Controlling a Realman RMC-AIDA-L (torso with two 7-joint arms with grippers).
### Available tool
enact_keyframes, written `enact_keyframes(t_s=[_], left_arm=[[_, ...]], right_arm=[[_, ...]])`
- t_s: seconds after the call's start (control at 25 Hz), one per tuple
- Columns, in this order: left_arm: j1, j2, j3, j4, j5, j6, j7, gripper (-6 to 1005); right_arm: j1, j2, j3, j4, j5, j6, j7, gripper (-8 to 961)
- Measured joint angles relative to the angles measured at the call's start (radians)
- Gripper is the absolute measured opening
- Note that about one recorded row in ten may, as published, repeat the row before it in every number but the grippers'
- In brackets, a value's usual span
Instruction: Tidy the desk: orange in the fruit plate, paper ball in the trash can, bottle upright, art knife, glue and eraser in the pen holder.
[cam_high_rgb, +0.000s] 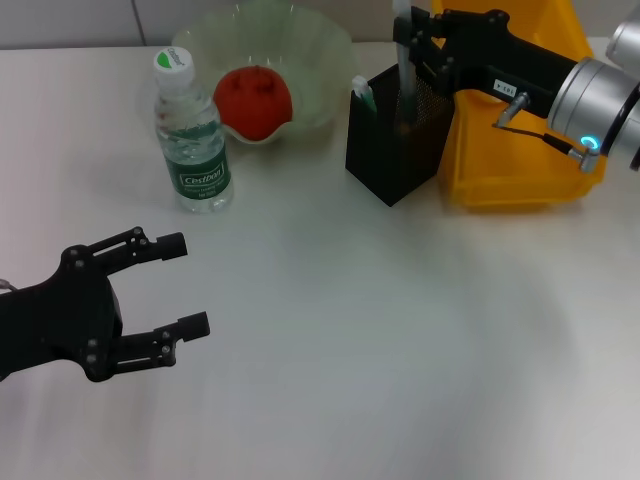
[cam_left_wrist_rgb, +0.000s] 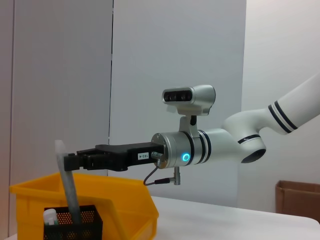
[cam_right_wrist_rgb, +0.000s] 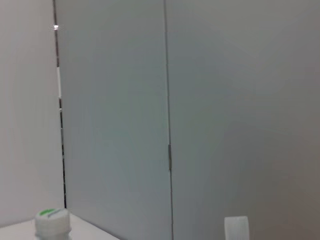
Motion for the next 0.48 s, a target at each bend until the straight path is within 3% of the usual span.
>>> enact_keyframes(t_s=[0.32,0.48], left_arm=[[0.005,0.0,0.001,0.0,-0.001,0.002,0.0,827],[0.005,0.0,-0.001,0.0,-0.001,0.004,0.0,827]], right_arm=[[-0.006,0.001,0.009,0.011,0.0,-0.006,-0.032,190],[-0.008,0.001,0.009,0.01,0.001,-0.011,-0.033,366]])
